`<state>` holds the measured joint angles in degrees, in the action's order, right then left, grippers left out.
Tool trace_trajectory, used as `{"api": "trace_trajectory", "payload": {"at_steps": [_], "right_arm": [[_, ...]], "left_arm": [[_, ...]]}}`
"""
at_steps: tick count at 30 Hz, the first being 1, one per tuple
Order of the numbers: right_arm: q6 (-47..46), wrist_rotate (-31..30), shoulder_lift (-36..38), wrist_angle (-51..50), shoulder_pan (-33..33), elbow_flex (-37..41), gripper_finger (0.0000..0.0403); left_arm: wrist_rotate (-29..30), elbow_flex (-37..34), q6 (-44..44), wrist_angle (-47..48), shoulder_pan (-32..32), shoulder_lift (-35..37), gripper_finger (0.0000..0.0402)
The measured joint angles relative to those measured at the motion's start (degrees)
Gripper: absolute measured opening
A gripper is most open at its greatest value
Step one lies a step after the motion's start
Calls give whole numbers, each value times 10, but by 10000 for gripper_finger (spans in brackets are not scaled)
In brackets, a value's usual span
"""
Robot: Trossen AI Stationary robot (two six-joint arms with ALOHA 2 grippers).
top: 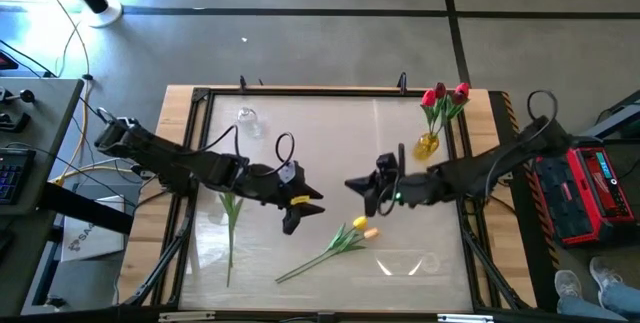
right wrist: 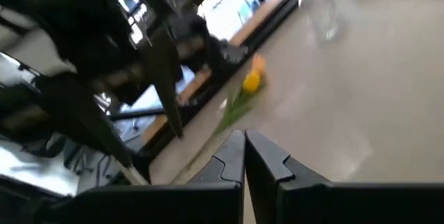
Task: Sort flowers into vase by color
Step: Put the bottom light pink tulip into the transparent vase
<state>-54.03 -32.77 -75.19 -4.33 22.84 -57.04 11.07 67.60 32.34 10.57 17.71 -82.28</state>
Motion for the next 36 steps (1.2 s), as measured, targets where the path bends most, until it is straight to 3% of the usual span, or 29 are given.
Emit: {"api": "trace_trajectory", "payload": {"at_steps": [8, 16, 24, 30, 36], "right_arm": [[-208, -12, -101, -27, 31, -20, 0], [-471, 48, -202, -188, 42, -125, 0], [-704, 106, -287, -284, 72, -224, 10], [-737, 212, -341, -323, 87, -290, 63], [-745, 284, -374, -342, 79, -307, 136]], "left_arm": [[-33, 5, -74, 60, 13, 46, 172], [-35, 5, -173, 190, -9, 125, 172], [-42, 5, -180, 264, -25, 144, 172], [-107, -41, -205, 261, -67, 148, 172], [-160, -119, -204, 212, -109, 174, 172]]}}
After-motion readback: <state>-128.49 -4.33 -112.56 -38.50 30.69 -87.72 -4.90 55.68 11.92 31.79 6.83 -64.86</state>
